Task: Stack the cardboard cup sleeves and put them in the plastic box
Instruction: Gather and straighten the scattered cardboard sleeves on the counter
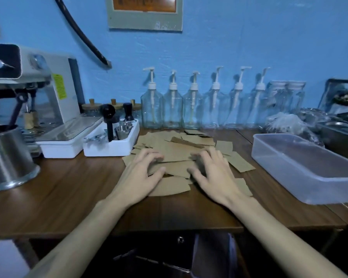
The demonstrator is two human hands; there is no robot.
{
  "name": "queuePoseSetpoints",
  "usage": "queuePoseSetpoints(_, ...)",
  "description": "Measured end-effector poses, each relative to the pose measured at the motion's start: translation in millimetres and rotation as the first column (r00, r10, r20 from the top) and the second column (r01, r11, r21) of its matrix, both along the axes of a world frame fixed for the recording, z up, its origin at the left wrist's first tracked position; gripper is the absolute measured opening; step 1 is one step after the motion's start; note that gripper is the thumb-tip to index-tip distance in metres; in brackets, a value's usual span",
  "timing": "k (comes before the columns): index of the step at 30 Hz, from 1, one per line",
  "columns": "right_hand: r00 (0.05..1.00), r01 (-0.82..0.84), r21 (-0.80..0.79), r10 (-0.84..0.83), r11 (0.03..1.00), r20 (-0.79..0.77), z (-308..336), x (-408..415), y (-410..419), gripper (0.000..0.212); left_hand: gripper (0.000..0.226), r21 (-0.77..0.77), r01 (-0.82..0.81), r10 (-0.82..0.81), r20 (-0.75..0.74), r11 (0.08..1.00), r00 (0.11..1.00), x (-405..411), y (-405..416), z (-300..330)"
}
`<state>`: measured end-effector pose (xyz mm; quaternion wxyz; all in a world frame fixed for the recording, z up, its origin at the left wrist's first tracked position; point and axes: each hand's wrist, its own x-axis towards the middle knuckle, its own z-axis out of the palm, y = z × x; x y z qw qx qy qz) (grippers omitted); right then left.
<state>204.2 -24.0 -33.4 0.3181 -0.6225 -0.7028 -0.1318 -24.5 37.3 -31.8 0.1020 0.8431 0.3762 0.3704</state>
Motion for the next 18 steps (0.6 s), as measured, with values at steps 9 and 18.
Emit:
queuePoseSetpoints(9, 0.990, -0.062, -0.125, 0.077, 0.990, 0.119, 23.8, 6.8, 10.5, 0.052, 0.034, 0.014, -0.027, 0.027, -0.007, 1.000, 1.000, -5.3, 6.3, 11.9)
queuePoseSetpoints(18, 0.995, -0.042, -0.278, 0.065, 0.960, 0.075, 19.8, 6.9, 36.7, 0.055, 0.054, -0.054, -0.060, 0.049, -0.188, 0.997, 0.981, 9.0, 33.5, 9.1)
